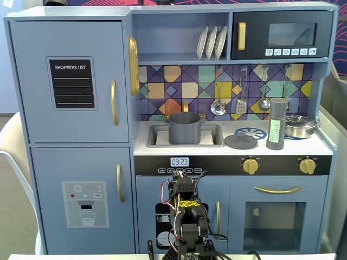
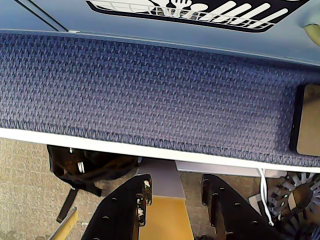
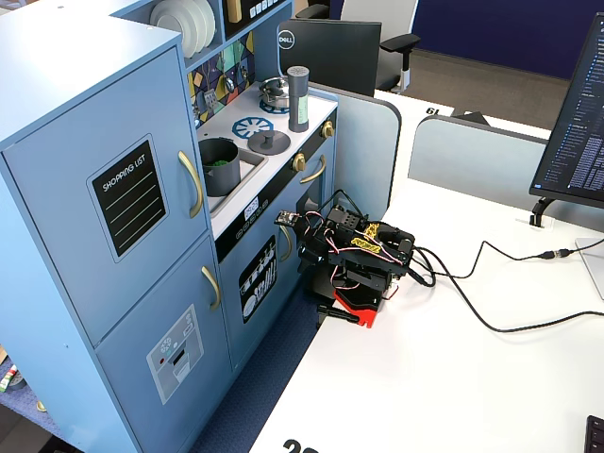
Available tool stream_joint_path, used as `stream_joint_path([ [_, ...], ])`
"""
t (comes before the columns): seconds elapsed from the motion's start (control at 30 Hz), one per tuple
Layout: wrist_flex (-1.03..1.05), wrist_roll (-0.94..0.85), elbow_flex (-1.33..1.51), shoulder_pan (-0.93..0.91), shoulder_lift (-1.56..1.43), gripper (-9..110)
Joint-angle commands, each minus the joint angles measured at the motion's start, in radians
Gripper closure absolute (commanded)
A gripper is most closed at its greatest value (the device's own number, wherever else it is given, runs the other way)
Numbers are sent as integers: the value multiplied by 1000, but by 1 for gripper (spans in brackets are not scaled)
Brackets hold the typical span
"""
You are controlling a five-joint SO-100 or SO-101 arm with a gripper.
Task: Put salt in the gray recipient
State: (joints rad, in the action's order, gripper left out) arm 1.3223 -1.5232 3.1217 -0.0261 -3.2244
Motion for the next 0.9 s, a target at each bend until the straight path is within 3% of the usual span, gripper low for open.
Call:
stream_joint_path([
  [0.0,5,-8,-5,-44,5,101],
  [0.6,-8,14,-110,-49,11,101],
  [0.87,-150,0,-489,-311,184,101],
])
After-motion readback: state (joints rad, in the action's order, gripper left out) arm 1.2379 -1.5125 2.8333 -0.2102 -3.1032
